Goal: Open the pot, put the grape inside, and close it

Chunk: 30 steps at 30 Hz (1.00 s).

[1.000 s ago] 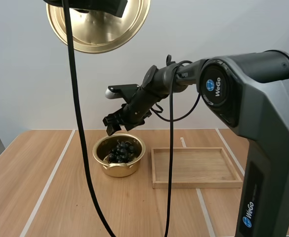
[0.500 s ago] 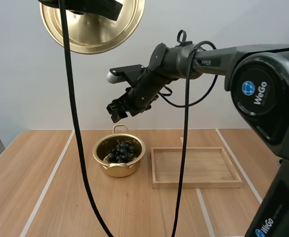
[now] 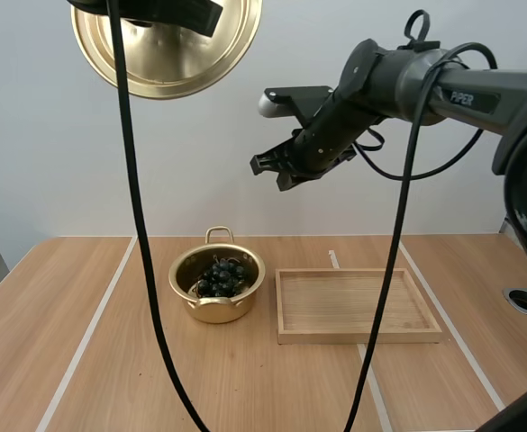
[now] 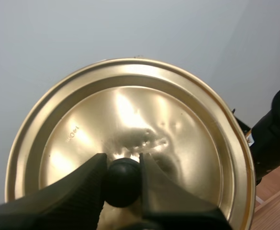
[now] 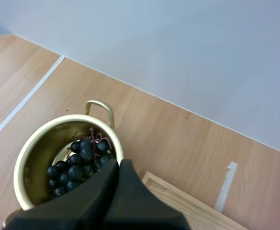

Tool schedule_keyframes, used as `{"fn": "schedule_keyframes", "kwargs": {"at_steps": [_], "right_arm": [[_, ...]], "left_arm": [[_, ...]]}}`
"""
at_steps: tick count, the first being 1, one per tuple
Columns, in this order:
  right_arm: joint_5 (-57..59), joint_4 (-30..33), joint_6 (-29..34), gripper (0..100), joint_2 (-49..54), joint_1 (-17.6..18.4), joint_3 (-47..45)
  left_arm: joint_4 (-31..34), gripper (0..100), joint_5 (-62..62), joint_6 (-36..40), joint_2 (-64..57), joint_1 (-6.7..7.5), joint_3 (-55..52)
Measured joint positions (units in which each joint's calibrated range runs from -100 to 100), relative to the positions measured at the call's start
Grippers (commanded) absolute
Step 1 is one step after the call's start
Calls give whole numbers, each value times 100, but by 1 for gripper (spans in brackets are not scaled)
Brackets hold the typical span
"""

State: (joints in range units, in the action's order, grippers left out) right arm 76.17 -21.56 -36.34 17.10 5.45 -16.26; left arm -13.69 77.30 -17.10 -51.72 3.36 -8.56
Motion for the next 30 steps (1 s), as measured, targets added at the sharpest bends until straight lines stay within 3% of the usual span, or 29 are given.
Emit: {"fn": "schedule_keyframes", "kwargs": {"at_steps": [13, 30], "right_arm": [[-970, 127, 0, 0, 1579, -978, -841], [-987, 144, 72, 0, 1890, -1077, -1077]], "left_arm": [[11, 0, -167, 18, 552, 0, -840], [11, 0, -1784, 2, 2040, 0, -2563]]}}
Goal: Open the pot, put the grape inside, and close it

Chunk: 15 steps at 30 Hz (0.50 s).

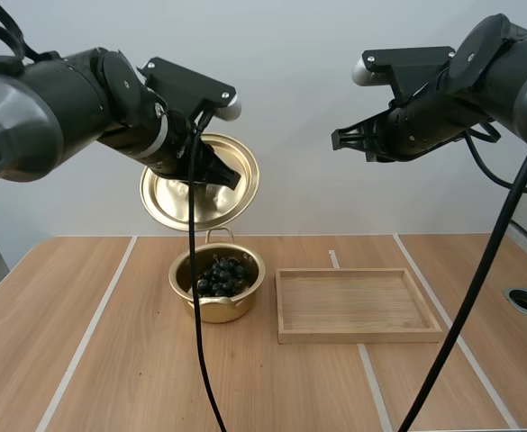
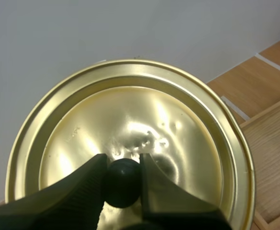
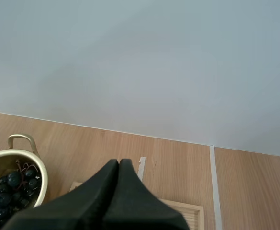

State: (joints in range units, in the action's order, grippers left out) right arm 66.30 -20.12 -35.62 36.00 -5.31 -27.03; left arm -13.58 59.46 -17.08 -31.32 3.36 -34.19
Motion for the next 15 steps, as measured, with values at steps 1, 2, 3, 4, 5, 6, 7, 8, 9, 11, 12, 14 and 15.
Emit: {"fn": "schedule_keyframes", "kwargs": {"at_steps": [1, 2, 3, 4, 5, 6, 7, 8, 9, 11, 12, 14, 15], "right_arm": [[0, 0, 10, 0, 0, 0, 0], [0, 0, 10, 0, 0, 0, 0], [0, 0, 10, 0, 0, 0, 0], [0, 0, 10, 0, 0, 0, 0], [0, 0, 10, 0, 0, 0, 0], [0, 0, 10, 0, 0, 0, 0], [0, 0, 10, 0, 0, 0, 0], [0, 0, 10, 0, 0, 0, 0], [0, 0, 10, 0, 0, 0, 0], [0, 0, 10, 0, 0, 0, 0], [0, 0, 10, 0, 0, 0, 0], [0, 0, 10, 0, 0, 0, 0], [0, 0, 10, 0, 0, 0, 0]], "left_arm": [[0, 0, -19, 0, 123, 0, -16], [0, 0, -39, 0, 246, 0, -32], [-13, 0, -35, 0, 361, 0, -32], [-25, 0, -57, 0, 454, 0, -32], [-26, 0, -57, 0, 566, 0, -32], [-26, 0, -57, 0, 682, 0, -32], [-35, 0, -57, -9, 792, 0, -32], [-35, 0, -57, -9, 895, 0, -32], [-35, 0, -40, -9, 998, 0, -32], [-48, 0, 45, -9, 1182, 0, -32], [-48, 0, 79, -9, 1285, 0, -32], [-48, 0, 172, -19, 1473, 0, -32], [-48, 0, 210, -19, 1573, 0, -32]]}}
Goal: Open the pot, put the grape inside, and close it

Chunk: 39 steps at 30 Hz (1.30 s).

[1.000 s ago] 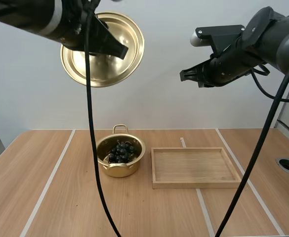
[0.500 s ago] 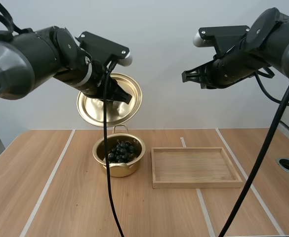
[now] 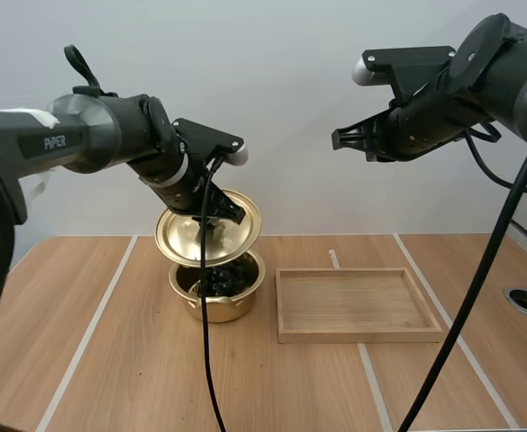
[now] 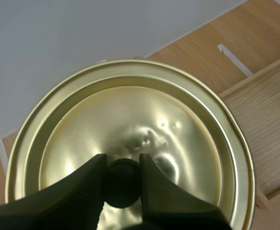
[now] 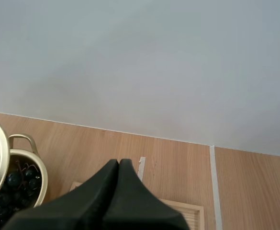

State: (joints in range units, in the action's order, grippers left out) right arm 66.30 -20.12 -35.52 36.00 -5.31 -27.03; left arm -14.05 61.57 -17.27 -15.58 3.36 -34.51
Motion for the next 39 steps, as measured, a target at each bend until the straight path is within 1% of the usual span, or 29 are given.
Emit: {"fn": "schedule_keyframes", "kwargs": {"at_steps": [7, 17, 22, 39], "right_arm": [[0, 0, 0, 0, 0, 0, 0], [0, 0, 0, 0, 0, 0, 0], [0, 0, 0, 0, 0, 0, 0], [0, -27, 0, 0, 0, 0, 0]], "left_arm": [[-12, 0, 35, 0, 585, 0, 0], [-23, 0, -342, -20, 1215, 0, 0], [-23, 0, -421, -20, 1315, 0, 0], [-65, 0, -108, -50, 1315, 0, 0]]}}
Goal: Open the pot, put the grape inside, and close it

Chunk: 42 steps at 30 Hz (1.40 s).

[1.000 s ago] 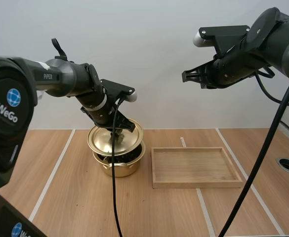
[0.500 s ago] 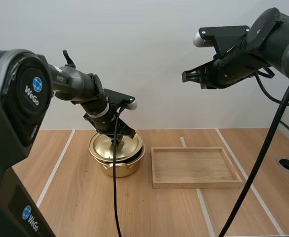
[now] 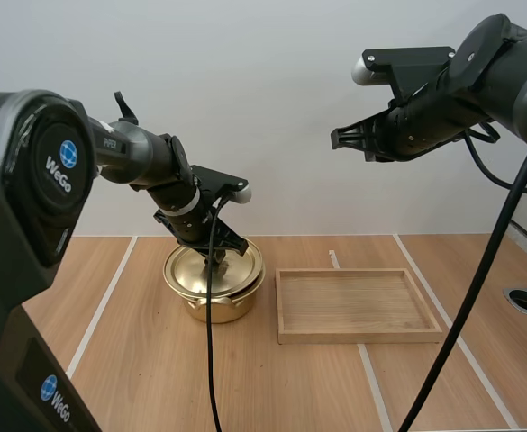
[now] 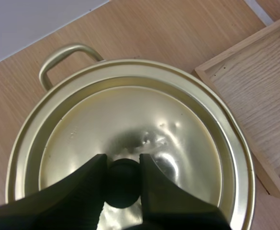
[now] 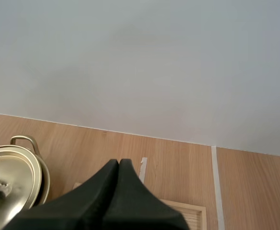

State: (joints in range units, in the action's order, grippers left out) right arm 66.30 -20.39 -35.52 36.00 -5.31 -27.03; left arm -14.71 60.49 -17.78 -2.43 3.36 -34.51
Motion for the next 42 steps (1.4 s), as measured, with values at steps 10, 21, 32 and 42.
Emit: {"fn": "schedule_keyframes", "kwargs": {"at_steps": [10, 21, 32, 42], "right_arm": [[0, -49, 0, 0, 0, 0, 0], [0, -58, 0, 0, 0, 0, 0], [0, -58, 0, 0, 0, 0, 0], [0, -58, 0, 0, 0, 0, 0]], "left_arm": [[-170, 0, -112, -189, 284, 10, 0], [-193, 0, -144, -197, 299, 17, 0], [-193, 71, -167, -197, 299, 17, 0], [-193, 100, -197, -197, 355, 17, 48]]}}
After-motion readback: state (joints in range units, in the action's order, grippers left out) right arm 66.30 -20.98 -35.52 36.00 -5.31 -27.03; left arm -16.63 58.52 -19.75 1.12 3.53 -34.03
